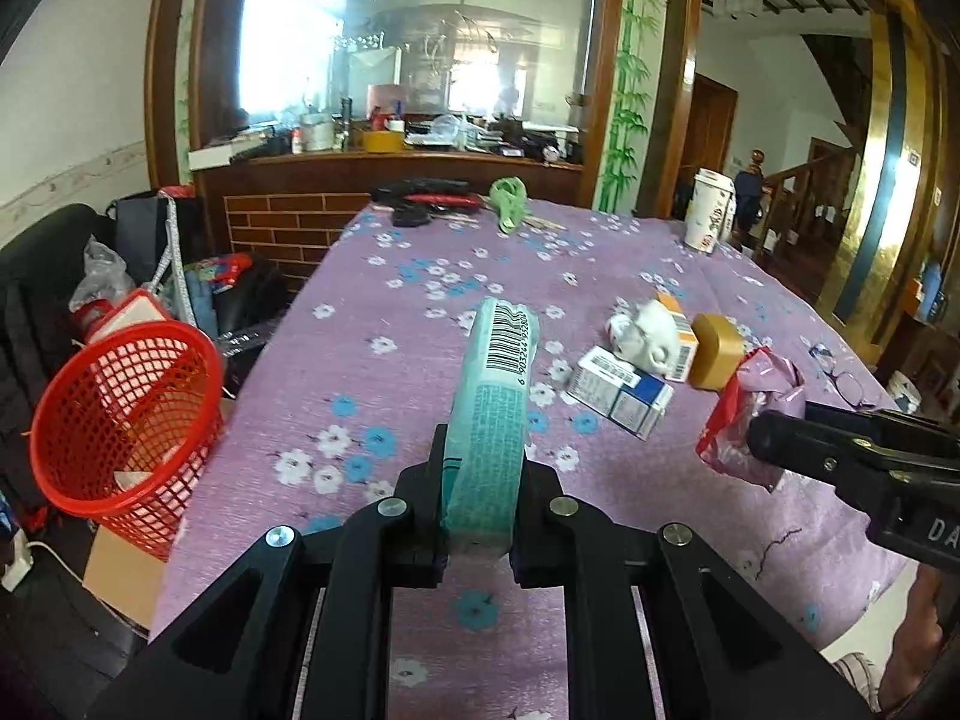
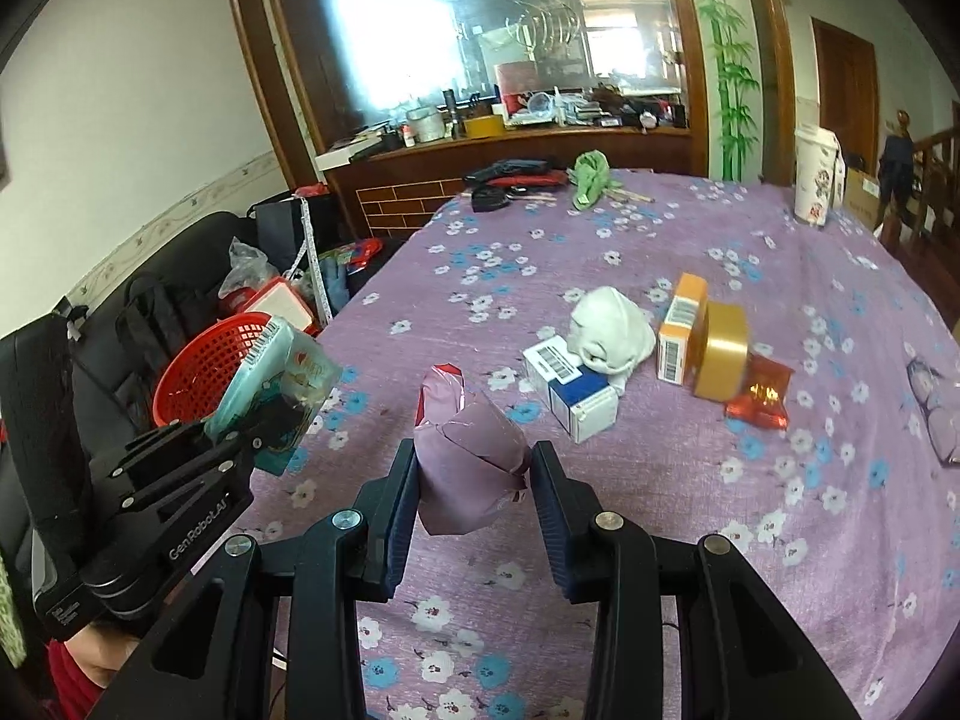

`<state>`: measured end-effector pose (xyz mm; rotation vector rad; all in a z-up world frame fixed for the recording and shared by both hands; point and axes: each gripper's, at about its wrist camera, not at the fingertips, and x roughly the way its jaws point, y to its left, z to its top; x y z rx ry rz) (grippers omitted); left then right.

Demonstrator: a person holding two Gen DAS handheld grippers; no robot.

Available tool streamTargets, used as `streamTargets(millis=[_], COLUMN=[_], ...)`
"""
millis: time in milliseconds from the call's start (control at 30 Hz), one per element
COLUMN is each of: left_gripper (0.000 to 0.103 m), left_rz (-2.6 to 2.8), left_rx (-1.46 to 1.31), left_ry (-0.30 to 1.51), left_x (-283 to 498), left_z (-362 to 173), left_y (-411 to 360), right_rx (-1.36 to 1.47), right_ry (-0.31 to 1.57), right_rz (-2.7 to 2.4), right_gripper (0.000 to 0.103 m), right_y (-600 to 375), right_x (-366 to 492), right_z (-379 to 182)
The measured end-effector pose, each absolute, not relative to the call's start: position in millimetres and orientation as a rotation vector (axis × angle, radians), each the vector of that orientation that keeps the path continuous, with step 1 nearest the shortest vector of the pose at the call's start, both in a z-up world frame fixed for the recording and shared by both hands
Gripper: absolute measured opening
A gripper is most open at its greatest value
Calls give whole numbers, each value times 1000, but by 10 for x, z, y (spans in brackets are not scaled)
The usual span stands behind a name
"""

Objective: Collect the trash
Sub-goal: 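Carry the teal tissue pack and pink bag over the red wastebasket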

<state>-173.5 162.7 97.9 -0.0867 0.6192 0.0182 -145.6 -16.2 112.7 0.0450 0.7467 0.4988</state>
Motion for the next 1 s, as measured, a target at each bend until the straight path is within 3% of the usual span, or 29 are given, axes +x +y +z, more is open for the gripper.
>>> streamTargets(millis=[1000], left_gripper=[14], left_rz=[190], left_rx=[-29], left_ry=[549], left_x=[-1571], left_z=[1077], left_y=[1817], right_rx=[12], right_ry=[774], right_rz=[523], right_gripper=[40], right_y=[96], right_x=[-1134], right_z=[1138])
